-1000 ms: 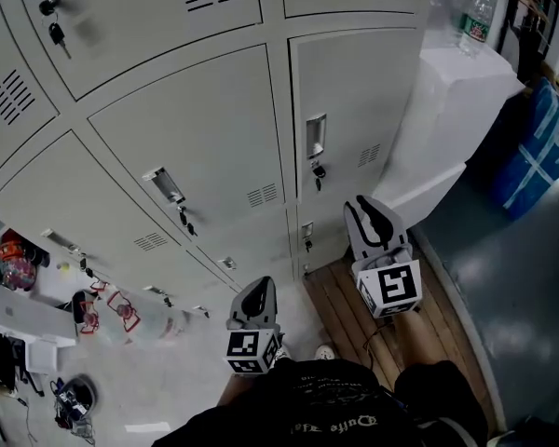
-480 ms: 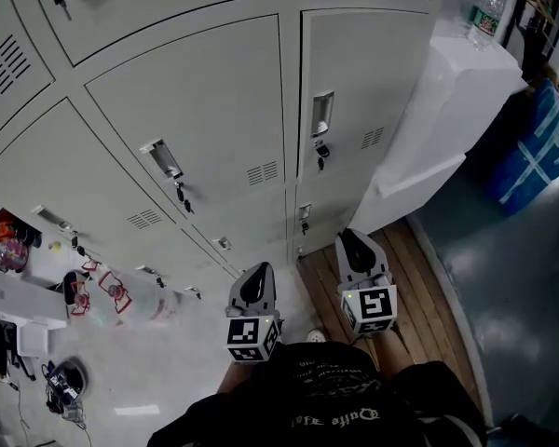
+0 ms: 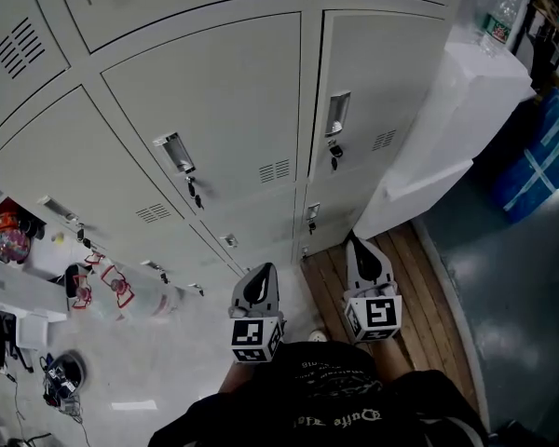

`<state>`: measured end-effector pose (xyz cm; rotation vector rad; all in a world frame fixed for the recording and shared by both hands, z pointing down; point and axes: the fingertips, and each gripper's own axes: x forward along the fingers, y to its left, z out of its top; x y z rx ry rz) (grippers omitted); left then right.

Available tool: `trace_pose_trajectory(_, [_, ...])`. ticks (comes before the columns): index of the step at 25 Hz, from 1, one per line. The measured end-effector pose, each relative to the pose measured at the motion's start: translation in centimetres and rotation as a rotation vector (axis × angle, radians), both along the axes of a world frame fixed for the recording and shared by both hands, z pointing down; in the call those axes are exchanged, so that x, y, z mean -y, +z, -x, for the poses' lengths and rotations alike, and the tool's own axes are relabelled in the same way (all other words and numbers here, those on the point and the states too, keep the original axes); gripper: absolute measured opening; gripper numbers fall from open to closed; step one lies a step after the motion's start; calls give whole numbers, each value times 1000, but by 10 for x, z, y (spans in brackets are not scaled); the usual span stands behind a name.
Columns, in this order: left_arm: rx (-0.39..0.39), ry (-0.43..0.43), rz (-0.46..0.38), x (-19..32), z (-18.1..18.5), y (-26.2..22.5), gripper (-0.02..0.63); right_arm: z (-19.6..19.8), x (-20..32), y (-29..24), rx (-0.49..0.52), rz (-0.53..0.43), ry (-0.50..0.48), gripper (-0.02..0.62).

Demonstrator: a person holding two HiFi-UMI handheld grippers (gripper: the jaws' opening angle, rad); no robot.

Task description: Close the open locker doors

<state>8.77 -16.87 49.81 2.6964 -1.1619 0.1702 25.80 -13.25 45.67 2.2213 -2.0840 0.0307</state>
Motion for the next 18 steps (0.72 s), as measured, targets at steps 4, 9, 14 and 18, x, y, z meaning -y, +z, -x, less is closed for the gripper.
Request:
trace_pose_trajectory(4, [-20,2,3,0,-1,-1,6,7,-2,4,-26,5,-15,5])
trace_pose_trajectory(9, [-21,13,-12,-3,-4,-3,6,17,-2,9,-41,26,-43,3])
trace_pose_trajectory(14, [-17,14,-16,-5,-2,-2,6,25,0,12,-54,35,-66,3])
trace_pose_trajectory(18, [-18,14,-28,-5,1,-2,6,30,0,18,-18,43,-79,3])
